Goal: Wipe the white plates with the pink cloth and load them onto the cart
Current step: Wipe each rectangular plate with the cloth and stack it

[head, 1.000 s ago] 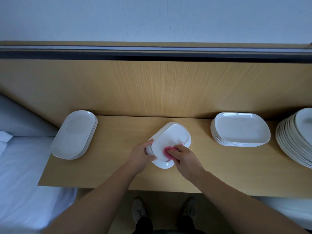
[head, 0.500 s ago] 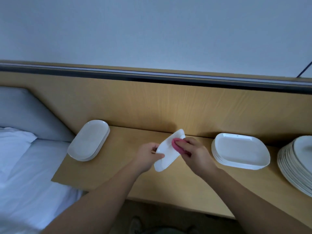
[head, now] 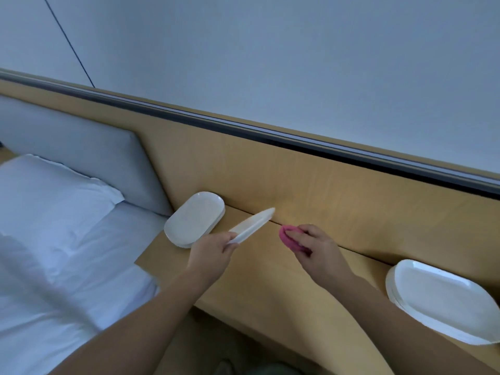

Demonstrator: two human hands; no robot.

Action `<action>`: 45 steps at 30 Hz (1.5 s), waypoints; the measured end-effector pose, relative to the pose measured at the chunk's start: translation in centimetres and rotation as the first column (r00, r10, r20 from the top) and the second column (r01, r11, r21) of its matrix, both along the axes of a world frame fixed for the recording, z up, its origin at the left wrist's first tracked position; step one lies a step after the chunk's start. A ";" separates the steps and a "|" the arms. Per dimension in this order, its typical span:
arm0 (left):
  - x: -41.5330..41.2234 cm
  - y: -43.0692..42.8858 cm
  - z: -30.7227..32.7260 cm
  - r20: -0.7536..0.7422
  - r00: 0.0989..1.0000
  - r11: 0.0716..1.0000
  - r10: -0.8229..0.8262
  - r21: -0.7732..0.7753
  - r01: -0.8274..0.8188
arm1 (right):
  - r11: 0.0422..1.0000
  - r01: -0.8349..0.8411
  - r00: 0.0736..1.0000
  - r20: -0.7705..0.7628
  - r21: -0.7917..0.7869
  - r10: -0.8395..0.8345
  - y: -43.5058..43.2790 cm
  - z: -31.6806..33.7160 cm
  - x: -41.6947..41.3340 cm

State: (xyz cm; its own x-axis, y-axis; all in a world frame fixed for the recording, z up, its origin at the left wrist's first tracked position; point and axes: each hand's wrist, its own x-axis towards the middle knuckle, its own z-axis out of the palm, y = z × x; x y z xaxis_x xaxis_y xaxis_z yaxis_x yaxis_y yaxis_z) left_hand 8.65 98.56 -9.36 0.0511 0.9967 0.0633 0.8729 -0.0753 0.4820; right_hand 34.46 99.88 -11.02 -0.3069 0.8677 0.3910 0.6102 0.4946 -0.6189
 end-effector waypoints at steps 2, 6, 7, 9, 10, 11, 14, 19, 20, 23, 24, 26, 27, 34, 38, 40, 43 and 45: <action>-2.0 0.0 -0.4 -0.001 0.999 0.998 0.036 0.043 -0.036 | 1.000 -0.019 1.000 0.025 -0.002 0.019 0.7 -0.3 -1.5; -5.9 0.5 -1.2 -0.049 0.994 0.994 0.100 0.042 -0.097 | 0.999 -0.033 0.998 0.049 0.004 0.033 2.1 -0.7 -4.6; -6.8 0.6 -1.4 -0.044 0.992 0.993 0.116 0.039 -0.114 | 1.000 -0.030 0.998 0.054 0.005 0.030 2.5 -0.8 -5.4; -8.5 0.9 -2.0 -0.034 0.990 0.990 0.137 0.051 -0.135 | 1.000 -0.028 0.998 0.060 0.003 0.028 2.9 -0.9 -7.0; -9.4 1.1 -2.5 -0.037 0.990 0.989 0.135 0.060 -0.133 | 1.000 -0.031 0.998 0.059 -0.003 0.031 3.1 -0.9 -7.7; -10.2 1.3 -2.9 -0.047 0.990 0.990 0.132 0.055 -0.130 | 0.999 -0.034 0.998 0.055 -0.010 0.035 3.3 -1.0 -8.5; -12.0 2.0 -4.1 -0.090 0.989 0.992 0.117 -0.037 -0.121 | 0.999 -0.029 0.998 0.055 -0.027 0.031 3.8 -1.4 -10.5; -14.5 3.3 -5.8 -0.148 0.988 0.980 0.047 -0.183 -0.074 | 1.000 -0.002 0.998 0.059 -0.013 0.003 4.3 -1.8 -13.3; -14.8 3.6 -6.1 -0.152 0.988 0.975 0.036 -0.211 -0.068 | 1.000 0.001 0.998 0.064 -0.019 0.000 4.4 -1.8 -13.8; -15.2 4.3 -7.0 -0.128 0.992 0.959 0.014 -0.278 -0.049 | 0.999 0.016 0.996 0.086 -0.038 -0.012 4.5 -2.0 -14.8; -15.3 4.5 -7.3 -0.125 0.992 0.956 0.001 -0.292 -0.038 | 0.999 0.017 0.996 0.093 -0.043 -0.013 4.5 -2.1 -15.0; -15.4 4.9 -7.9 -0.147 0.988 0.949 -0.051 -0.316 0.002 | 0.997 0.021 0.993 0.113 -0.070 -0.013 4.5 -2.4 -15.3; -15.5 5.2 -8.2 -0.165 0.983 0.946 -0.081 -0.325 0.024 | 0.996 0.027 0.991 0.129 -0.089 -0.015 4.5 -2.5 -15.3; -15.7 6.6 -9.8 -0.210 0.961 0.916 -0.180 -0.392 0.086 | 0.986 0.083 0.974 0.222 -0.143 -0.050 4.1 -2.4 -14.9; -15.3 7.3 -9.7 -0.173 0.965 0.902 -0.197 -0.418 0.109 | 0.982 0.117 0.970 0.227 -0.146 -0.081 3.8 -2.4 -14.6; -15.1 7.6 -9.6 -0.124 0.975 0.896 -0.186 -0.429 0.116 | 0.982 0.127 0.969 0.227 -0.142 -0.092 3.7 -2.3 -14.5; -14.4 7.8 -9.4 -0.081 0.982 0.911 -0.171 -0.392 0.126 | 0.980 0.133 0.969 0.225 -0.149 -0.098 3.6 -2.3 -13.9; -13.4 7.9 -9.0 -0.052 0.984 0.928 -0.173 -0.343 0.146 | 0.975 0.150 0.967 0.228 -0.165 -0.110 3.4 -2.3 -13.1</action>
State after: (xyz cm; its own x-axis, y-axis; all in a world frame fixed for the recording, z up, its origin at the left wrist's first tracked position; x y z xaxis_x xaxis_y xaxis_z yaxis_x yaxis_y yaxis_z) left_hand -4.77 106.50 -18.38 0.2021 0.9368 -0.2856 0.8993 -0.0620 0.4328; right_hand 21.36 103.31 -13.29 -0.2465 0.9556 0.1616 0.7909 0.2947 -0.5363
